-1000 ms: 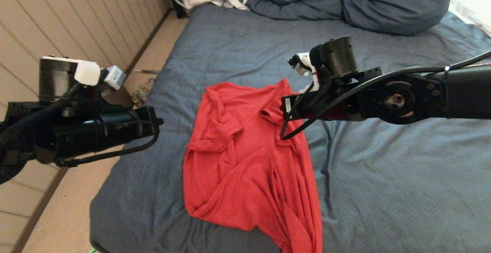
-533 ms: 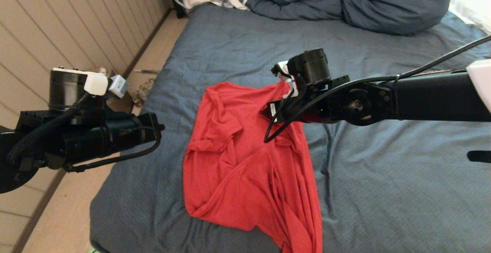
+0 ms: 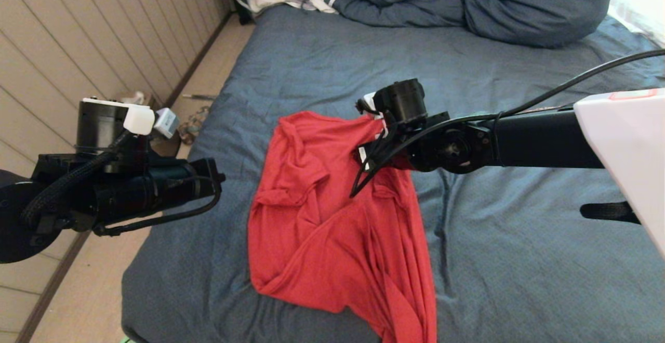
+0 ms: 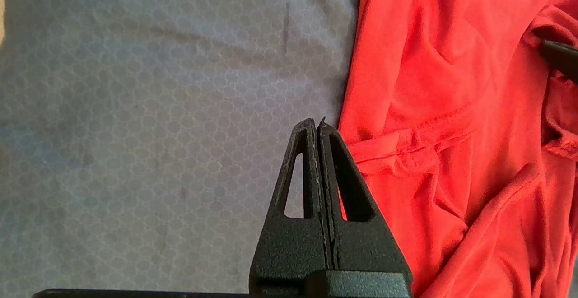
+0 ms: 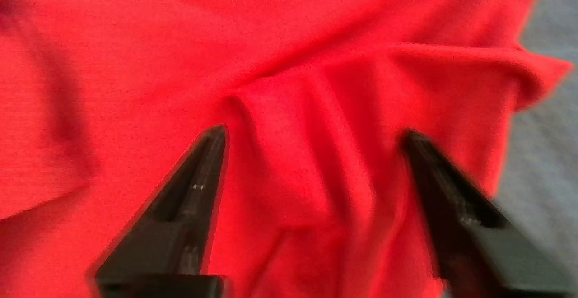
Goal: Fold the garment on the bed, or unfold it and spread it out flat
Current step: Unford the red T-shirt
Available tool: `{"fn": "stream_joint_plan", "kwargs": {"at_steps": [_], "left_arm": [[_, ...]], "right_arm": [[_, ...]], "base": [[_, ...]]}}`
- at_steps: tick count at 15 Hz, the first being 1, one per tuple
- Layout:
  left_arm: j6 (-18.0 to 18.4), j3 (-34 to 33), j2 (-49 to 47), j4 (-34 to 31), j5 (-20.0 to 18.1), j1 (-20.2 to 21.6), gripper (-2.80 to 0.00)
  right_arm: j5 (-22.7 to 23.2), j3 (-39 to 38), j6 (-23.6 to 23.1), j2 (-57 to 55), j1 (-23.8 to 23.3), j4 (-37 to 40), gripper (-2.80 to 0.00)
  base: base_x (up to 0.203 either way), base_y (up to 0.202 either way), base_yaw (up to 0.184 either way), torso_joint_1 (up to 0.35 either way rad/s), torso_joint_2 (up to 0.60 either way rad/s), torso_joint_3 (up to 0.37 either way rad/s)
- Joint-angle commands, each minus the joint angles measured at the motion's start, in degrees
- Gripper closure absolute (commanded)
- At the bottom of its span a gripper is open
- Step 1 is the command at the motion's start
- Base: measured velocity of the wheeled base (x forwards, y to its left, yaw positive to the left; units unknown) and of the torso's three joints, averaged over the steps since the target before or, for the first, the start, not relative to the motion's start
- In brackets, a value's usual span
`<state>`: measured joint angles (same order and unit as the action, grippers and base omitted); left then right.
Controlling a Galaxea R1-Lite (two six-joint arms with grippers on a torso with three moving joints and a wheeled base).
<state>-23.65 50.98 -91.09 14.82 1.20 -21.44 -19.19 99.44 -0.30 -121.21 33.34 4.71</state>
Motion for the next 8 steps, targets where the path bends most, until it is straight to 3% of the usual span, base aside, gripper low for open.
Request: {"fn": "stream_joint_plan", "kwargs": {"at_steps": [1, 8], "left_arm": [[-0.17, -0.30, -0.70, 0.62, 0.11, 0.00, 0.00], [-0.17, -0.53, -0.85, 1.26, 0.03, 0.00, 0.00]], "right_arm": [[-1.61, 1.14, -0.51, -1.37, 0.04, 0.03, 0.00], [-1.87, 1.48, -0.46, 1.52, -0.38, -0.02, 0.00]], "base": [[0.000, 0.000, 0.000, 0.000, 0.00, 0.000], [0.000, 0.000, 0.000, 0.000, 0.00, 0.000]]}}
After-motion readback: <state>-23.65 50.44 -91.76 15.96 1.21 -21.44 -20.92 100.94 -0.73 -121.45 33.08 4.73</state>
